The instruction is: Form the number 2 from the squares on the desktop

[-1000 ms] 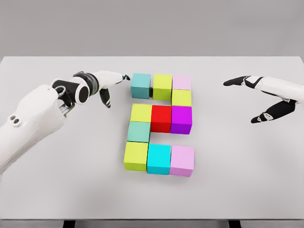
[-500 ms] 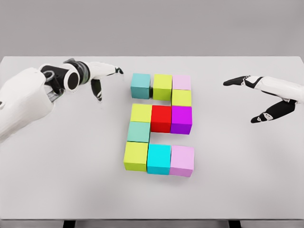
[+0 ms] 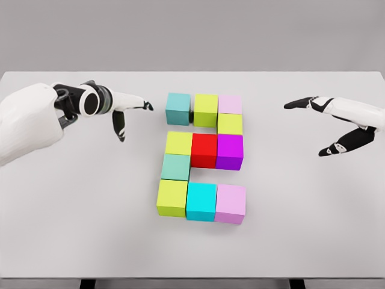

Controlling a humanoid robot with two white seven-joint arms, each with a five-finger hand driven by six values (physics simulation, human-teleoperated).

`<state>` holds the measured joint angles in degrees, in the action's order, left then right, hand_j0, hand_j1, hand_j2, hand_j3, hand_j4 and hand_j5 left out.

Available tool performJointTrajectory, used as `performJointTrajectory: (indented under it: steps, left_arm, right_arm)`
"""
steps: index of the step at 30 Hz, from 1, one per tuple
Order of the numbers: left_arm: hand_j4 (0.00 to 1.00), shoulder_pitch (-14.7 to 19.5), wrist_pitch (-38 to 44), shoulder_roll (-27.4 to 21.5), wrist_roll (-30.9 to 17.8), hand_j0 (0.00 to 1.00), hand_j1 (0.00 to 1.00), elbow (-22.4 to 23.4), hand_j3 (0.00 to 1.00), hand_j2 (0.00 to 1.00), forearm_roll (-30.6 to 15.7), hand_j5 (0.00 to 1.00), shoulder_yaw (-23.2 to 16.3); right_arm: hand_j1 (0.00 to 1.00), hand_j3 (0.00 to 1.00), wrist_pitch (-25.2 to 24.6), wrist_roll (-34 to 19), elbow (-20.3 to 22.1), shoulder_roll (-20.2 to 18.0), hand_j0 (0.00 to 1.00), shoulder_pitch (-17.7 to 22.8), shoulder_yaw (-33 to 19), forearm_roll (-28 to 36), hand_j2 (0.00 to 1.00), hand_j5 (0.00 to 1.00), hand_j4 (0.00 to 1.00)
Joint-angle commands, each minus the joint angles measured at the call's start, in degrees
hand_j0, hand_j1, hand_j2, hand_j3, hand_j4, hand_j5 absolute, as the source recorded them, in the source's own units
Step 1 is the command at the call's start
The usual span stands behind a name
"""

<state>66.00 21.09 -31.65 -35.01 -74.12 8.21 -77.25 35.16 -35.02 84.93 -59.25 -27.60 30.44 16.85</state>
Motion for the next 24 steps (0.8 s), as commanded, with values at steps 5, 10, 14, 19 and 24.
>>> performJointTrajectory:
  steps: [5,10,14,19,24]
  left_arm:
    - [1.0,0.3,-0.2,1.2,0.0,1.0,1.0,3.4,1.0,1.0,0.2,1.0,-0.1]
    - [1.0,0.4,-0.2,2.6,0.0,1.0,1.0,3.8,1.0,1.0,0.5,1.0,-0.1]
    - [1.0,0.6,-0.3,4.8,0.0,1.0,1.0,5.8,1.0,1.0,0.6,1.0,-0.1]
    - [1.0,0.6,-0.2,5.7,0.0,1.0,1.0,5.9,1.0,1.0,0.6,1.0,-0.1]
    - [1.0,0.6,-0.2,6.1,0.0,1.0,1.0,5.8,1.0,1.0,0.6,1.0,-0.1]
  right_arm:
    - [1.0,1.0,-0.2,0.0,0.0,-0.1,1.0,-0.1,0.0,0.5,1.0,1.0,1.0]
    - [1.0,1.0,-0.2,0.0,0.0,-0.1,1.0,0.0,0.0,0.5,1.0,1.0,1.0]
    - [1.0,1.0,-0.2,0.0,0.1,-0.1,1.0,0.0,0.0,0.5,1.0,1.0,1.0]
    - [1.0,1.0,-0.2,0.0,0.1,-0.1,1.0,0.1,0.0,0.5,1.0,1.0,1.0]
    - [1.0,1.0,-0.2,0.0,0.6,-0.1,1.0,0.2,0.0,0.5,1.0,1.0,1.0]
